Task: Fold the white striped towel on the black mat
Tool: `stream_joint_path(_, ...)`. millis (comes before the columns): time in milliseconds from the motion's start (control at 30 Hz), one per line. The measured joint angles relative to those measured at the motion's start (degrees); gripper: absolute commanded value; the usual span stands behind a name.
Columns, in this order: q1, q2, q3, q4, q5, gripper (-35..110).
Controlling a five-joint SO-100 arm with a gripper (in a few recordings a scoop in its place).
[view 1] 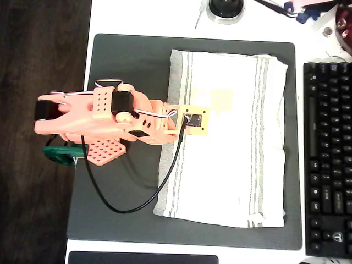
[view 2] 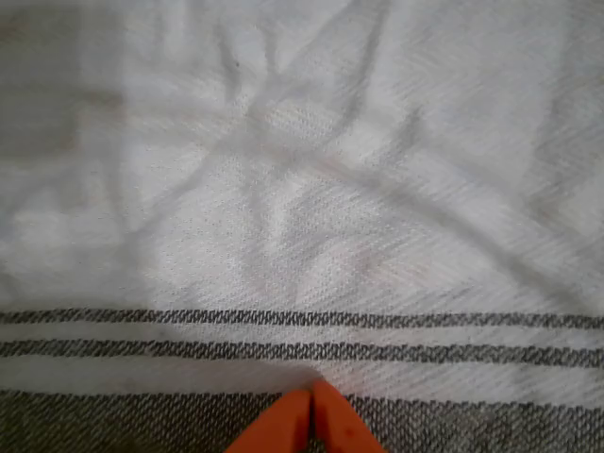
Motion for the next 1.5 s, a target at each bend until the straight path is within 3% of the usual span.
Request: stream_joint_path(1500, 0.88, 0.00, 0.00, 0.00, 0.00, 1)
